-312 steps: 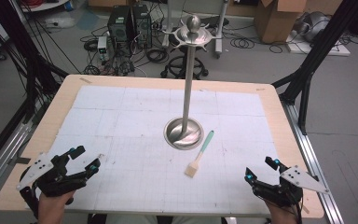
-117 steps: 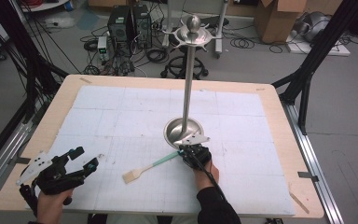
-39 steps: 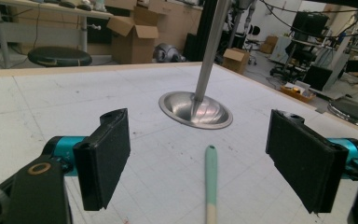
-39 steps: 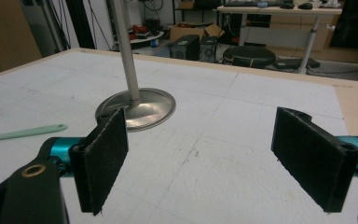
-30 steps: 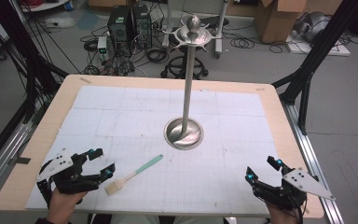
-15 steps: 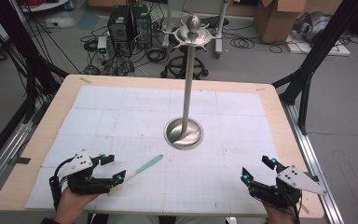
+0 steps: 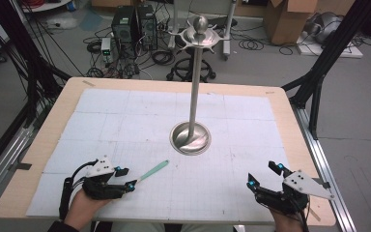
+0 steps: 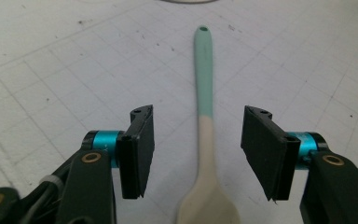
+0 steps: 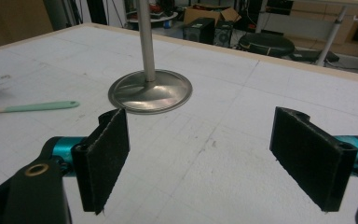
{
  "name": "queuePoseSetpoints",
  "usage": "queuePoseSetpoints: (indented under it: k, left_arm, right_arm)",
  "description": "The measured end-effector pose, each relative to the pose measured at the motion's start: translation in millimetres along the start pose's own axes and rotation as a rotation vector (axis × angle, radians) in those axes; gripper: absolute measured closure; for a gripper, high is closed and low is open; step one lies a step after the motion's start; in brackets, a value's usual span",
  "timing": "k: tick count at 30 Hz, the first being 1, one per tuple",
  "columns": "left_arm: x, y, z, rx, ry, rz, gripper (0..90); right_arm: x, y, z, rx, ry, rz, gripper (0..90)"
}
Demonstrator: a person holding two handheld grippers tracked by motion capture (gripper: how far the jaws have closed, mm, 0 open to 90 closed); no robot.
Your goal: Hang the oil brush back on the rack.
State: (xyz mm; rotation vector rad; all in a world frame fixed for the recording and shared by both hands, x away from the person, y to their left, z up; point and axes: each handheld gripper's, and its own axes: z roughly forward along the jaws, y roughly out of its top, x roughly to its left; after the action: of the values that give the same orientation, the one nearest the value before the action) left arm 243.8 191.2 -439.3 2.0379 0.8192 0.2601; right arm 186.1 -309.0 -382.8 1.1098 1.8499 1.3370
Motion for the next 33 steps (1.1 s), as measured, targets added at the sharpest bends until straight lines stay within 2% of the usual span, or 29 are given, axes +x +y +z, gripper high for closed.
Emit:
queuePoseSetpoints:
  k: [7, 15, 18, 20, 21, 23, 26, 29, 33]
  left_arm:
    - [-2.5, -0.8, 6.8, 0.062, 0.019, 0.025, 49.1]
    - [-3.1, -0.3, 9.6, 0.084, 0.038, 0.038, 52.8]
    - [-4.2, 0.2, 9.9, 0.092, 0.053, 0.058, 55.3]
    - [-6.1, 1.4, 10.4, 0.106, 0.065, 0.087, 59.2]
    - [-7.4, 1.8, 10.7, 0.109, 0.061, 0.093, 59.2]
    - [-9.5, 2.5, 11.9, 0.109, 0.06, 0.106, 64.7]
    - [-8.9, 3.1, 12.5, 0.112, 0.045, 0.1, 71.2]
    - [-8.3, 3.3, 12.4, 0.113, 0.037, 0.093, 73.0]
    - [-8.2, 3.2, 12.8, 0.113, 0.024, 0.089, 79.8]
  right_arm:
    - [0.6, -0.4, 2.6, 0.007, 0.001, -0.001, 18.2]
    - [0.5, -0.1, 2.8, 0.014, 0.0, 0.001, 18.3]
    - [0.2, -0.2, 3.0, 0.013, -0.002, 0.001, 18.3]
    - [0.3, -0.2, 2.9, 0.014, -0.003, 0.006, 18.4]
    - [0.3, -0.2, 2.9, 0.014, -0.003, 0.006, 18.4]
    - [-0.1, -0.2, 3.0, 0.012, -0.006, 0.001, 18.4]
    - [-0.3, -0.1, 3.1, 0.01, -0.008, 0.0, 18.5]
    - [-0.4, -0.1, 3.1, 0.011, -0.008, 0.0, 18.6]
    - [-0.8, -0.1, 3.1, 0.011, -0.007, 0.004, 18.7]
